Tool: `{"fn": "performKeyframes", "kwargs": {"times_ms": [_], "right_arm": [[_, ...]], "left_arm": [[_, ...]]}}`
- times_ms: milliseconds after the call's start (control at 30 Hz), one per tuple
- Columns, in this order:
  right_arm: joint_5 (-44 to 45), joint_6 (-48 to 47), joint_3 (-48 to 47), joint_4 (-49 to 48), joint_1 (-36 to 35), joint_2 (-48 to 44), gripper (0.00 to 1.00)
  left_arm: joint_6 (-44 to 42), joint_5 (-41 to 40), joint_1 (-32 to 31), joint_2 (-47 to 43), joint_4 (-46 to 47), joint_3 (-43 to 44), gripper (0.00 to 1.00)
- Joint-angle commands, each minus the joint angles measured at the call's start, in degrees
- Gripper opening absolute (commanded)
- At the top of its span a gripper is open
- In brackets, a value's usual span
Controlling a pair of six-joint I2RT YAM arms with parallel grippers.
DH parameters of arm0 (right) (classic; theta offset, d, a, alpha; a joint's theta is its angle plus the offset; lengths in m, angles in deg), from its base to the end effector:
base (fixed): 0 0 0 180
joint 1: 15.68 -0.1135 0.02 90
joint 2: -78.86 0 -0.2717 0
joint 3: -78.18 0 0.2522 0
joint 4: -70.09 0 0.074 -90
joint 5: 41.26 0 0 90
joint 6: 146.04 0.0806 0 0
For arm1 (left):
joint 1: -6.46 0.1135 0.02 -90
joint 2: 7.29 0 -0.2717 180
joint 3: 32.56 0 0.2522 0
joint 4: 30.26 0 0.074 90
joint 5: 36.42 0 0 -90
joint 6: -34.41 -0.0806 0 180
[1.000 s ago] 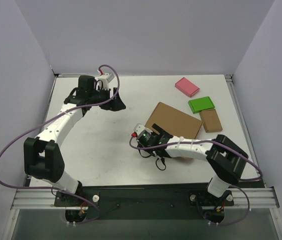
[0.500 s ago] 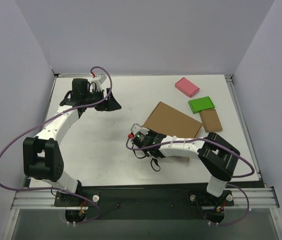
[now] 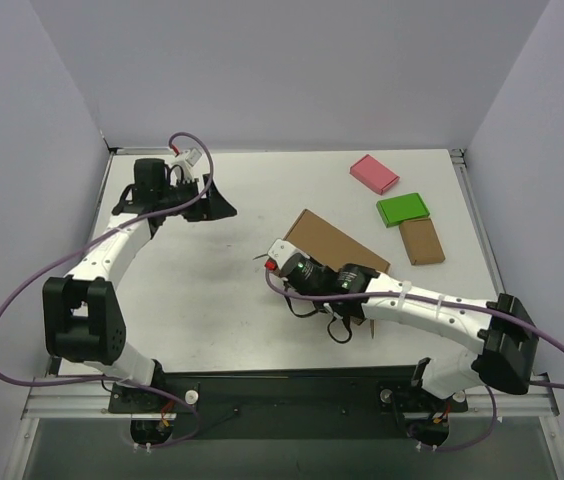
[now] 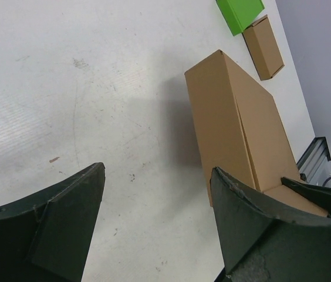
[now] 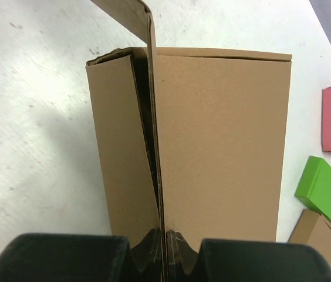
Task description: Fold the paper box
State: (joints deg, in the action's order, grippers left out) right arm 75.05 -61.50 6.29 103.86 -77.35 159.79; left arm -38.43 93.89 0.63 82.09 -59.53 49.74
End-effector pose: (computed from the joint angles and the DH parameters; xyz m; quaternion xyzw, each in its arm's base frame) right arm 0.1897 0.2766 0.2428 -0.4175 0.7939 -0.0004 0.4421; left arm 0.3692 -0.0901 0.2738 0.0720 0.8490 -0.3857 0.3539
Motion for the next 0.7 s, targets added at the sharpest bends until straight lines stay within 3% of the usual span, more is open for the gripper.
{"fn": "performKeyframes", "kwargs": {"times_ms": [0, 167, 367, 500, 667], "right_arm": [[-8.37, 4.05, -6.62, 8.27, -0.38, -2.79, 0.0], [-13.37, 4.49, -14.54, 15.84, 1.37, -2.44, 0.0], [-28.3, 2.82, -24.73, 25.59, 6.55, -0.25, 0.0], [-37.45, 0.19, -29.32, 29.9, 12.43, 1.34, 0.0], [-48.95, -3.07, -33.45, 33.68, 18.33, 5.38, 0.0]], "left_arm": [[-1.34, 3.1, 0.29, -4.82, 3.73, -1.12, 0.82], [-3.46, 3.54, 0.29, -11.15, 6.36, -4.19, 0.83], [0.14, 10.66, 0.38, -17.92, 14.62, -7.71, 0.84], [0.06, 12.59, 0.38, -21.96, 14.63, -7.19, 0.84], [6.46, 19.52, 0.11, -21.27, 24.63, -7.62, 0.84]]}}
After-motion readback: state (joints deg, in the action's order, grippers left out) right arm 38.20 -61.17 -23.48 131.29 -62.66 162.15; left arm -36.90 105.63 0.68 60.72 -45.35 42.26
